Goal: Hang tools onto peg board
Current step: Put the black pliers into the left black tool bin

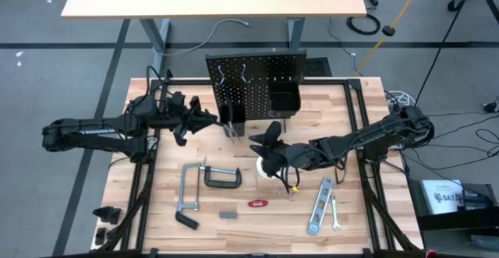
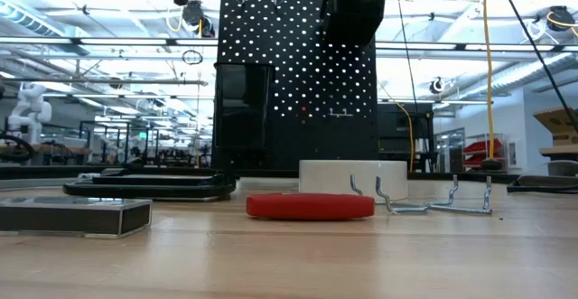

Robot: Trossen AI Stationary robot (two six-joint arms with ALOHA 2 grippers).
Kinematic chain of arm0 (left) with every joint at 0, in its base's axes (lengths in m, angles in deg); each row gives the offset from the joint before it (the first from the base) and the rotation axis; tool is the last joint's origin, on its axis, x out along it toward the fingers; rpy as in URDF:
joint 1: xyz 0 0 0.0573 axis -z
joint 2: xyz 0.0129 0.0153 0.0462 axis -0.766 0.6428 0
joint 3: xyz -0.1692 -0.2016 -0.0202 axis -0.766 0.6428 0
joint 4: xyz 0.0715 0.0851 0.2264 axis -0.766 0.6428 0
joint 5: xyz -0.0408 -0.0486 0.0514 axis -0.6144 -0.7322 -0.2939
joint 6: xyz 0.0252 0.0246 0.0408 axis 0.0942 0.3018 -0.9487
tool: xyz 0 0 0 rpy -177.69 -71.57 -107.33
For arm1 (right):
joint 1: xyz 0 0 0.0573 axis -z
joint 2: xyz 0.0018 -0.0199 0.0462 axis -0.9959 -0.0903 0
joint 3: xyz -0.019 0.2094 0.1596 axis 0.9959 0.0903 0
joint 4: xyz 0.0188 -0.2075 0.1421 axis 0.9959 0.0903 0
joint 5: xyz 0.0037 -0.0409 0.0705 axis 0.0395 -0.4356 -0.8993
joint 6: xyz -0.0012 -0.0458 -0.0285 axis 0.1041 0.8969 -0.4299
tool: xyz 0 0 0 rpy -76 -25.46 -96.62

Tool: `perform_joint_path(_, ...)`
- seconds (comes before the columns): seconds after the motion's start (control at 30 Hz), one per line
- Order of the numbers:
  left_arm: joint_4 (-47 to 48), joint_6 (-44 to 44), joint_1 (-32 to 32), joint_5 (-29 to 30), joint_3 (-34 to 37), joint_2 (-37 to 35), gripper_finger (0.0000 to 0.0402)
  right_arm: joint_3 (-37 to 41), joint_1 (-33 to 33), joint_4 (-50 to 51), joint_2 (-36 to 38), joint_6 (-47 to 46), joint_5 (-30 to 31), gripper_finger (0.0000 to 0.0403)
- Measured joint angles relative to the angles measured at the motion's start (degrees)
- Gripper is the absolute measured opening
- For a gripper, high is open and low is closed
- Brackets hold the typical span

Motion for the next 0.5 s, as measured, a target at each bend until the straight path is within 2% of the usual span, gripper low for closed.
perform_joint_path(0.1,-0.4,1.3,0.0,-2.2,0.0,0.0,0.0039,0.0,-0.2,-2.7,0.0,7.0,0.0,0.0171)
perform_joint_path(0.33,-0.7,2.2,0.2,-3.1,0.0,1.3,0.0039,0.0,-1.3,-10.1,0.0,23.3,-0.4,0.0171)
perform_joint_path(0.5,-4.2,3.8,1.6,-5.1,0.0,3.8,0.0039,0.0,-1.3,-8.7,0.0,40.3,-6.3,0.0171)
